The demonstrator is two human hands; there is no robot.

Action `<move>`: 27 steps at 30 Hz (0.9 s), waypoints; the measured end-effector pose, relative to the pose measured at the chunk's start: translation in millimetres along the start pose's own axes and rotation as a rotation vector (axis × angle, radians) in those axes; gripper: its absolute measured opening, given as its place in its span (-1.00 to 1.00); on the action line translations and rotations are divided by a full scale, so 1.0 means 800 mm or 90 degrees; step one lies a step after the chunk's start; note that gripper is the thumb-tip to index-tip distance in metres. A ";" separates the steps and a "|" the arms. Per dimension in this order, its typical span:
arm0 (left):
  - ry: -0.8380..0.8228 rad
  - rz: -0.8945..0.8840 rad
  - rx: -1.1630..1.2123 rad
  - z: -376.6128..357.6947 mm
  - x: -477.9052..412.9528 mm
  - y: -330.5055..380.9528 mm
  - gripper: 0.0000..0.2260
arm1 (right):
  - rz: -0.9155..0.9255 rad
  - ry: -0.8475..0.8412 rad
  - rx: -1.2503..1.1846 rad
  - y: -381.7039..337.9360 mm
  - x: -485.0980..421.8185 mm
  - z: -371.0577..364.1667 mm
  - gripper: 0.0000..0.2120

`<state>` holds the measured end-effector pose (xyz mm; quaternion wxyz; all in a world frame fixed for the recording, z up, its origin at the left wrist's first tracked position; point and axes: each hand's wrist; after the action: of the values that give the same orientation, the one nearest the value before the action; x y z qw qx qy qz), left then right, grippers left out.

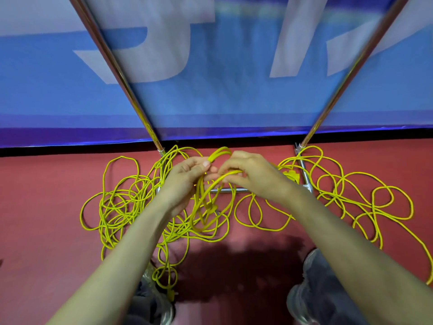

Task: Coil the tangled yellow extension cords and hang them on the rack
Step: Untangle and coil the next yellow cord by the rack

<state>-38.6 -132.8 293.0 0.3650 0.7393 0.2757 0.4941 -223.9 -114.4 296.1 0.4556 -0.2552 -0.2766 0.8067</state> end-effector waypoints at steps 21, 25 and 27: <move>-0.035 -0.058 0.096 0.031 0.004 0.027 -0.83 | -0.188 0.072 -0.084 0.051 0.025 0.017 -0.96; 0.021 -0.057 -0.040 0.033 0.000 0.019 -0.89 | -0.132 0.142 -0.103 0.042 0.018 0.034 -0.87; 0.050 -0.058 -0.126 0.035 -0.003 0.013 -0.90 | -0.124 0.148 -0.035 0.043 0.017 0.037 -0.83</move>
<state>-12.5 -148.3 293.6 0.4470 0.6665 0.2730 0.5306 -270.3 -124.0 291.6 0.5533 -0.3311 -0.2677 0.7159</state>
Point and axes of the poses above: each hand's wrist, its own x-axis away from the middle knuckle, its own z-axis out of the back of the hand, y = z × x, and after that the axes turned 8 degrees about z, right-handed
